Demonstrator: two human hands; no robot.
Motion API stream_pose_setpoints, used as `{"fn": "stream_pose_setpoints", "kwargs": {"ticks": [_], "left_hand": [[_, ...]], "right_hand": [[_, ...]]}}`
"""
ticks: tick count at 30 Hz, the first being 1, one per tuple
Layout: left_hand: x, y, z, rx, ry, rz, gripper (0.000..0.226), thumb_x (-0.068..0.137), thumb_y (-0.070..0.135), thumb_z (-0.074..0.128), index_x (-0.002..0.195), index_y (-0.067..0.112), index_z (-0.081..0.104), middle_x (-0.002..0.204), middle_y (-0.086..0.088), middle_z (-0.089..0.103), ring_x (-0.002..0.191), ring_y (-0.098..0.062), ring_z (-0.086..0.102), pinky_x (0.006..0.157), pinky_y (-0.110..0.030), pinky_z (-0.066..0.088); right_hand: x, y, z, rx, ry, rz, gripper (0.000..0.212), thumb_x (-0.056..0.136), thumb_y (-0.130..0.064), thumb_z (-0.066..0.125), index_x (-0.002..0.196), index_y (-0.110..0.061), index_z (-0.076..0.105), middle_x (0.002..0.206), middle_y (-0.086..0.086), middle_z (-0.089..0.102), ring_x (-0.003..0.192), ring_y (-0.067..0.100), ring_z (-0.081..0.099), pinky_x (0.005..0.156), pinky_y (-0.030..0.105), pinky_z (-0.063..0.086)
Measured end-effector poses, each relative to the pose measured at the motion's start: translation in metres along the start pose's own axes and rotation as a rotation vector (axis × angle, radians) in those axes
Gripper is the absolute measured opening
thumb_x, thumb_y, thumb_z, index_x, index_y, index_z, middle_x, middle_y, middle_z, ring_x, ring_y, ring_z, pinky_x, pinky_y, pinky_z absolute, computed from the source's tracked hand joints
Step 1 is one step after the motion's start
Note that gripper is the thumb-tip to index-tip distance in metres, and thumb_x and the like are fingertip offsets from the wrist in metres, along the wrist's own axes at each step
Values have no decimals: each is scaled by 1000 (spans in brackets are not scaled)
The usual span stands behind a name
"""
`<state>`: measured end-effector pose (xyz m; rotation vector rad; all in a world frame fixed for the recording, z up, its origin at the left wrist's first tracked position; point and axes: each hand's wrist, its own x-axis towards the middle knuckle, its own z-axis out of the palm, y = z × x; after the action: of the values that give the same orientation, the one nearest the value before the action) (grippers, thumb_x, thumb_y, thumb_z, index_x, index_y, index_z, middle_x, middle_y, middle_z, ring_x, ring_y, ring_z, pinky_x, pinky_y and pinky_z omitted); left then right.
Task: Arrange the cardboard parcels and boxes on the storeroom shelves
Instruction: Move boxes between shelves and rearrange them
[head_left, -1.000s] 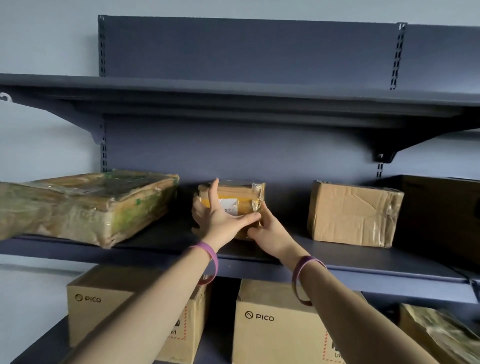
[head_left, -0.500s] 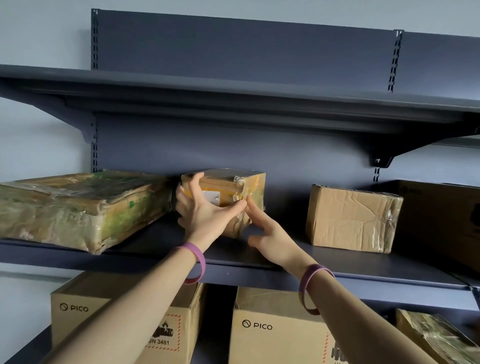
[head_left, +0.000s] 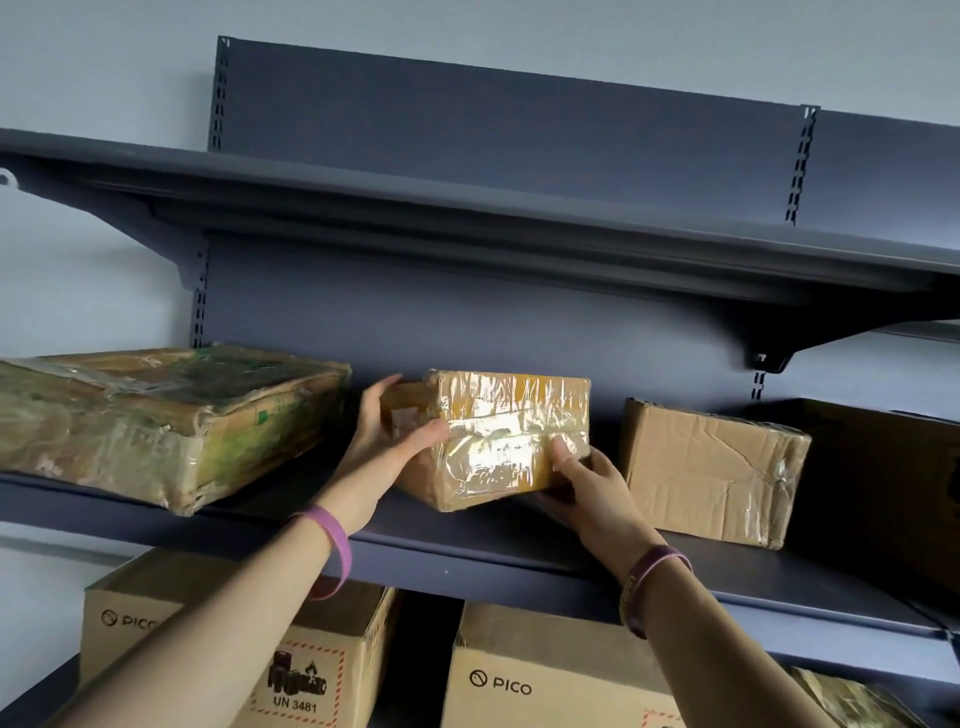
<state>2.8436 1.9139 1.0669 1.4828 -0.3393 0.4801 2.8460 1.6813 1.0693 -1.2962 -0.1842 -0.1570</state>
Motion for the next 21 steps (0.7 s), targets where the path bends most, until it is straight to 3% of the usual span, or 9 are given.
{"fn": "stream_pose_setpoints", "kwargs": {"ticks": [2,4,9,11,13,17,19,21], "left_hand": [[0,2,1,-38,-11,2,92,62,47,89,137,49,36,126,18,59,119,-5,54,117,-42,34],[-1,3,2,-65,-13,-2,104,55,55,83,144,46,31,130,19,54,122,-6,52,116,-43,35],[-1,1,3,-121,11,-13,81,76,49,81,142,42,35,129,18,52,126,-8,48,115,-37,34],[-2,0,2,-101,24,-43,77,67,67,79,133,46,46,138,12,51,130,-10,46,113,-34,34],[-1,-2,0,-76,57,-51,78,54,84,73,122,51,55,142,9,51,129,-11,50,115,-39,36],[0,-4,0,-88,97,-35,76,53,83,66,120,47,60,136,8,60,123,-13,58,113,-46,41],[2,-5,0,-86,96,-44,82,53,83,64,125,45,59,133,9,62,124,-14,57,114,-47,39],[1,-4,0,-81,89,-50,73,57,81,64,121,47,59,130,11,65,125,-15,57,115,-48,38]], "right_hand": [[0,1,-3,21,-39,-32,29,96,-16,61,121,-1,58,104,9,76,95,23,73,77,40,62],[0,2,-4,22,-54,-44,21,96,-12,61,113,0,62,96,8,77,90,22,74,79,41,62],[8,6,-6,63,-44,-22,43,91,-11,69,127,6,52,115,20,71,105,33,70,84,50,60],[9,6,-6,90,-46,-20,49,89,-11,71,130,7,49,116,21,70,106,34,70,82,48,60],[8,6,-7,68,-62,-26,48,88,-12,72,128,6,52,115,20,71,104,32,71,78,41,61],[5,5,-6,69,-36,-30,61,77,-16,79,128,-1,48,119,18,67,98,26,73,72,34,61],[4,4,-6,47,-8,-32,57,81,-15,78,127,-6,46,120,16,65,95,23,74,73,35,61],[3,4,-6,19,6,-36,55,82,-14,77,127,-7,45,119,14,65,94,22,74,76,36,62]]}}
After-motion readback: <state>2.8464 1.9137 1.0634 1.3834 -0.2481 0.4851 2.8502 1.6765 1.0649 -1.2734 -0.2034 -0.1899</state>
